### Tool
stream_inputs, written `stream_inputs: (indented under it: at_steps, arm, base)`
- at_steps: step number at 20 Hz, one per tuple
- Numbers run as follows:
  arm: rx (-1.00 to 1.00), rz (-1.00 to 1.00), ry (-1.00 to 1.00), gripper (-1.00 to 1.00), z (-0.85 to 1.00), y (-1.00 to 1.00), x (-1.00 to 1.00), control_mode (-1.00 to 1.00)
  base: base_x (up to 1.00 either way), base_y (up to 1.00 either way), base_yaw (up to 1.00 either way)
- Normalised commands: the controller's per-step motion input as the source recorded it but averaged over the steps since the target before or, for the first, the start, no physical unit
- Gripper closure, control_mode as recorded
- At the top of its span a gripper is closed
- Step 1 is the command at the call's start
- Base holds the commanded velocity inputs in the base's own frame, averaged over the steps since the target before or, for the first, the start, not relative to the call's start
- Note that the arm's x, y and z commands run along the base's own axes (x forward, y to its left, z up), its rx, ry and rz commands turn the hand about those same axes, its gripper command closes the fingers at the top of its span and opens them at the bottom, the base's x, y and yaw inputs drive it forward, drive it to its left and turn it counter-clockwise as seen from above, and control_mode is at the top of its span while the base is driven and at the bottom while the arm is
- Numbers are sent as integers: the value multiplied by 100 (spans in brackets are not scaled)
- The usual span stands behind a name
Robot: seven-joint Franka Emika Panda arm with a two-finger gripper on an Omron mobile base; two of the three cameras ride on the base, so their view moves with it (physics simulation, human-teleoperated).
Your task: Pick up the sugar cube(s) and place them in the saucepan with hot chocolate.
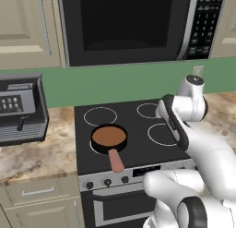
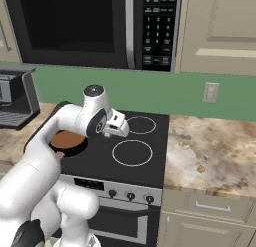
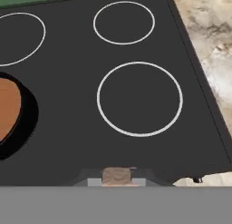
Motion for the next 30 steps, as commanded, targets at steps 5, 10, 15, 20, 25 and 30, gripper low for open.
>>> stream_inputs:
  at_steps: [5, 10, 15, 20, 25, 30]
  arm:
    - [0, 33, 10, 100, 0, 100, 0, -100]
    - [0, 26, 4, 100, 0, 100, 0, -100]
    - [-3, 19, 2, 100, 1, 99, 0, -100]
    - [-4, 5, 4, 100, 0, 56, 1, -100]
    - [-14, 0, 6, 100, -29, 22, 16, -100]
    - [-8, 0, 7, 100, -8, 0, 33, -100]
  base:
    - [0, 0, 0]
    - [0, 0, 0]
    - [0, 0, 0]
    - [0, 0, 0]
    - [0, 0, 0]
    - [0, 0, 0]
